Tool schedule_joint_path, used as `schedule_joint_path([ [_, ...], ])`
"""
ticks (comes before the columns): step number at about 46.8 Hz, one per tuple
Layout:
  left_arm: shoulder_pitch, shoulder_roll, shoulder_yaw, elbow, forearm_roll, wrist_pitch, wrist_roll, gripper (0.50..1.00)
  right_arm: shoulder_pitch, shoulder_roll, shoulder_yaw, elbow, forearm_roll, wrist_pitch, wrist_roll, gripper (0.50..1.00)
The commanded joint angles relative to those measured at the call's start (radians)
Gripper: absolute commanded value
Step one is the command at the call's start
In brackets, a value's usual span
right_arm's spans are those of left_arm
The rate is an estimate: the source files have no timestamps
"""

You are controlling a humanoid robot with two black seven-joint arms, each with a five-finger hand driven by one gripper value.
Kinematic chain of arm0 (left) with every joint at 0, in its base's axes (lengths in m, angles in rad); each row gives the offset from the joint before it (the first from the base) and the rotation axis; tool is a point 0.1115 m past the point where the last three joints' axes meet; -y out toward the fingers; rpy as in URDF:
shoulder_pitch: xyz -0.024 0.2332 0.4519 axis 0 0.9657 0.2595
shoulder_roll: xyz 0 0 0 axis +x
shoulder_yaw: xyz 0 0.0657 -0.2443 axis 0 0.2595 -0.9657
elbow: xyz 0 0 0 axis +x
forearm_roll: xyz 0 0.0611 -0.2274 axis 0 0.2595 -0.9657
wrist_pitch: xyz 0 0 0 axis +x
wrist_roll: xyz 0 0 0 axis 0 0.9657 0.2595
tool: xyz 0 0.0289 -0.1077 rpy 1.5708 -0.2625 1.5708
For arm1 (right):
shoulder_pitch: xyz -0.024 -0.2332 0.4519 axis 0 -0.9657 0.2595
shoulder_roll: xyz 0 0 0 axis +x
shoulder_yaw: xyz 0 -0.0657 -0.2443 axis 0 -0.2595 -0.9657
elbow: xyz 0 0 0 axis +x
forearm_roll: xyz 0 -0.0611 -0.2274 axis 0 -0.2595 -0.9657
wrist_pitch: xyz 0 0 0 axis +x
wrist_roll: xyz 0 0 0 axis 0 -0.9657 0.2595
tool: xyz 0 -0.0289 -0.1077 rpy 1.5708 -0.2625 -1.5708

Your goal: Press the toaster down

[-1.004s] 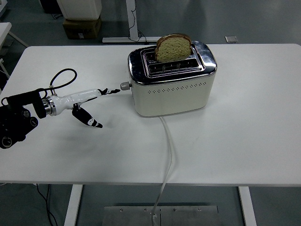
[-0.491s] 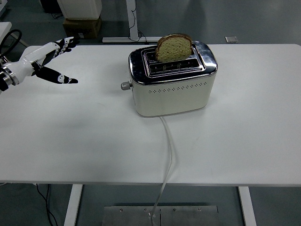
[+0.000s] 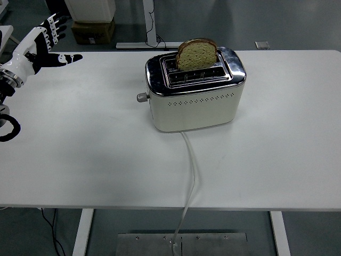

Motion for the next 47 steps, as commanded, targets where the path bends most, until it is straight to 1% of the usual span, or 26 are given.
schedule_joint_path([
  [1, 0.002, -0.028, -0.001, 0.028, -0.063, 0.000, 0.000, 1.000, 0.000, 0.000, 0.000, 0.000, 0.000, 0.000, 0.000, 1.000],
  [8, 0.003, -0.074, -0.006, 0.071, -0.163, 0.001, 0.000, 1.000, 0.000, 0.000, 0.000, 0.000, 0.000, 0.000, 0.000, 1.000],
  [19, 0.003, -0.148, -0.011, 0.183, -0.370, 0.000, 0.000, 1.000, 0.000, 0.000, 0.000, 0.000, 0.000, 0.000, 0.000, 1.000],
  [26, 0.008, -0.229, -0.030, 0.235, -0.488, 0.001, 0.000, 1.000, 0.000, 0.000, 0.000, 0.000, 0.000, 0.000, -0.002, 1.000],
  [30, 0.022, -0.284, -0.041, 0.278, -0.525, 0.001, 0.000, 1.000, 0.000, 0.000, 0.003, 0.000, 0.002, 0.000, 0.000, 1.000],
  [35, 0.037, -0.329, -0.066, 0.311, -0.556, 0.001, 0.000, 1.000, 0.000, 0.000, 0.002, 0.002, -0.001, 0.000, 0.000, 0.998],
  [42, 0.048, -0.349, -0.121, 0.315, -0.571, 0.001, 0.000, 1.000, 0.000, 0.000, 0.003, 0.003, 0.000, 0.000, 0.000, 1.000],
  [47, 0.051, -0.353, -0.126, 0.315, -0.571, 0.000, 0.000, 1.000, 0.000, 0.000, 0.000, 0.003, -0.003, 0.000, -0.002, 1.000],
])
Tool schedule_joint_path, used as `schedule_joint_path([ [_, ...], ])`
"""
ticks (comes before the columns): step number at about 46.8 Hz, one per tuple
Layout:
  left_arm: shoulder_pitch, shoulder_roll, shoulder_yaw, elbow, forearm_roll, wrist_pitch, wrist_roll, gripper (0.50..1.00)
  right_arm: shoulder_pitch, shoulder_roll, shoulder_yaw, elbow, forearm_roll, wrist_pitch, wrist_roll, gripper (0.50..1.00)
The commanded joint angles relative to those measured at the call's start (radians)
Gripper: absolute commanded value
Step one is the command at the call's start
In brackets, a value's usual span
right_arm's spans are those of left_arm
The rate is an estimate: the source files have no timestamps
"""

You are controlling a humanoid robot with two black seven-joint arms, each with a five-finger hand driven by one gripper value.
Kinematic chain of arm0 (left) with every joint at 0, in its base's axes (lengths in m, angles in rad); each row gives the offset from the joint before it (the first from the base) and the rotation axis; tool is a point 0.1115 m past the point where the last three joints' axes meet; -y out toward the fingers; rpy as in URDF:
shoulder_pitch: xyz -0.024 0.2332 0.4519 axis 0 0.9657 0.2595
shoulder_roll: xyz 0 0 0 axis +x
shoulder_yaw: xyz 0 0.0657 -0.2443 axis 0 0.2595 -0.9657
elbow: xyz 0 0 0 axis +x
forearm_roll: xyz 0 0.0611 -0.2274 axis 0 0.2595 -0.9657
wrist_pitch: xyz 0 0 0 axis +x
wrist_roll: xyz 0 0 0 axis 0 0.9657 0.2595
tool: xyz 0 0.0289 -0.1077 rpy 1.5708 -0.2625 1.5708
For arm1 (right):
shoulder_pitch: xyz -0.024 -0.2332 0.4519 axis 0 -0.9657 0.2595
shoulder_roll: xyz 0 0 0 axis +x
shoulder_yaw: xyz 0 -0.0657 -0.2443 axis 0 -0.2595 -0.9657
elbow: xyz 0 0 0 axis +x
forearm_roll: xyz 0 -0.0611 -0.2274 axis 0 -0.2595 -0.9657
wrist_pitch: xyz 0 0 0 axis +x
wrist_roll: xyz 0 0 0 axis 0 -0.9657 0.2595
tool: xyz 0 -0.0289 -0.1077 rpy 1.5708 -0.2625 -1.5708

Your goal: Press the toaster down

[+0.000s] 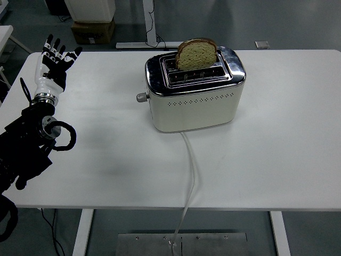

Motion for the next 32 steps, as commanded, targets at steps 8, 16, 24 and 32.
schedule_joint_path([
  [8, 0.002, -0.022, 0.000, -0.002, 0.008, -0.013, 0.002, 1.000, -0.001, 0.000, -0.001, 0.002, -0.001, 0.000, -0.003, 1.000],
  [16, 0.003, -0.031, 0.004, -0.002, 0.014, -0.016, 0.002, 1.000, -0.001, 0.000, -0.001, 0.003, 0.000, 0.000, -0.003, 1.000],
  [24, 0.005, -0.034, 0.005, -0.002, 0.015, -0.031, 0.006, 1.000, -0.003, 0.000, -0.001, 0.003, 0.000, 0.000, -0.003, 1.000],
  [32, 0.009, -0.045, 0.008, -0.002, 0.017, -0.031, 0.009, 1.000, -0.003, 0.000, -0.001, 0.003, 0.000, 0.000, -0.003, 1.000],
])
